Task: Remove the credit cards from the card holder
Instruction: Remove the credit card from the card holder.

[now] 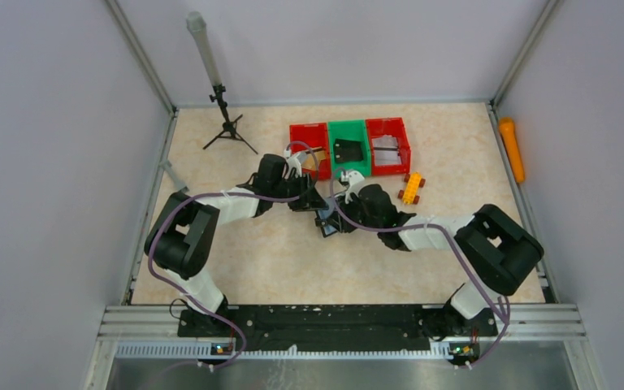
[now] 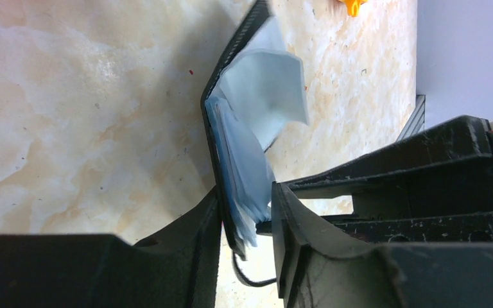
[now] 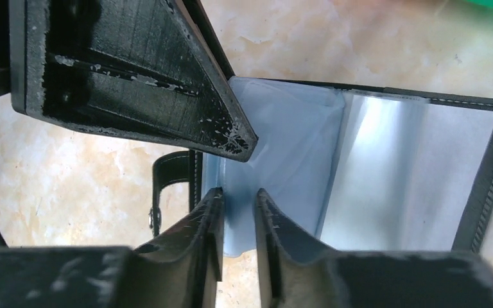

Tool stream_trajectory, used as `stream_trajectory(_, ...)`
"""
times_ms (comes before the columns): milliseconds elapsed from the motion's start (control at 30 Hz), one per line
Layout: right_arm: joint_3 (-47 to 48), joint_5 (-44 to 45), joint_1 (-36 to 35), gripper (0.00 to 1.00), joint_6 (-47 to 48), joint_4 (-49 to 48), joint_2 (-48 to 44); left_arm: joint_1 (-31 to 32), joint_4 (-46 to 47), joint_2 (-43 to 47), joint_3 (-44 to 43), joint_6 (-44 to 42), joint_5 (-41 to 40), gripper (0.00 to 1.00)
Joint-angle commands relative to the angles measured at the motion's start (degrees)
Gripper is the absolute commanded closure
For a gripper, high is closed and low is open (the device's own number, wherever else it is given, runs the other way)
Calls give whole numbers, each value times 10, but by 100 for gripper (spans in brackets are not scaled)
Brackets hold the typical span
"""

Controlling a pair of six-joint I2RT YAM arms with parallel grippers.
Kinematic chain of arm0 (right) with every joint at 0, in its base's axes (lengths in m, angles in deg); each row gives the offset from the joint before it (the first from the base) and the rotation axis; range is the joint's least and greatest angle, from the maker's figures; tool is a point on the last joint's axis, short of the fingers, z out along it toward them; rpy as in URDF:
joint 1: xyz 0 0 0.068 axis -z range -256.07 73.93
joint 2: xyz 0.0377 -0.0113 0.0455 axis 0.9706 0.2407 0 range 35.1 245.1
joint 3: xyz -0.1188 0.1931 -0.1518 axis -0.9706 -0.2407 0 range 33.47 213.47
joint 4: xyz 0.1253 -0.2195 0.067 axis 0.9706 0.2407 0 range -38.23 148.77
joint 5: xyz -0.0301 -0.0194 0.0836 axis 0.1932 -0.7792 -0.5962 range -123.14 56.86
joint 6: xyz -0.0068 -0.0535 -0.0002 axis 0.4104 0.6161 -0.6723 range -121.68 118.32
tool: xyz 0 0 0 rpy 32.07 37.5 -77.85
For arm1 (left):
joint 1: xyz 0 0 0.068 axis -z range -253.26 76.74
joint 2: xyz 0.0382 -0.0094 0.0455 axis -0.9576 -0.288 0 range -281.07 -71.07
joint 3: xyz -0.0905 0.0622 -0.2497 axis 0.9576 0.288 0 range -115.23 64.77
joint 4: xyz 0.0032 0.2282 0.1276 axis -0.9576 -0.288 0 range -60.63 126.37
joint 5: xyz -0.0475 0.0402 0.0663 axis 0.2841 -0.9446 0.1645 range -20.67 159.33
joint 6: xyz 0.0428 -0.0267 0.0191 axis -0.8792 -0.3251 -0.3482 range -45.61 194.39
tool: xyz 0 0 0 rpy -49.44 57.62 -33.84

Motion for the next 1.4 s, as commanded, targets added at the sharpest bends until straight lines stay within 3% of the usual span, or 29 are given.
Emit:
stream_trajectory(0, -8, 15, -6, 85, 0, -37, -35, 0, 14, 4, -11, -4, 10, 61)
stream_trajectory(167, -13, 16, -6, 99, -2, -43, -42, 0, 15, 2, -11, -4, 12, 59)
stream_trajectory(333, -16, 10, 0, 100, -12, -47, -44, -1, 16, 1, -12, -1, 15, 57)
stream_trajectory(500, -24, -47, 33, 78, -47, -69, -32, -2, 25, -6, -12, 8, 30, 58)
stream_trajectory(600, -28, -94, 60, 76, -79, -95, -14, -5, 33, -11, -11, 14, 41, 62)
stream_trajectory(667, -28, -121, 79, 86, -96, -105, 1, -6, 34, -11, -11, 15, 41, 64)
stream_trajectory(800, -24, -118, 86, 94, -103, -94, 7, -6, 32, -8, -9, 13, 38, 63)
stream_trajectory(1067, -32, -114, 94, 95, -110, -94, -3, -7, 27, -15, -14, 12, 36, 66)
stream_trajectory(1367, -54, -161, 104, 96, -143, -166, -2, -8, 27, -34, -22, 18, 50, 70)
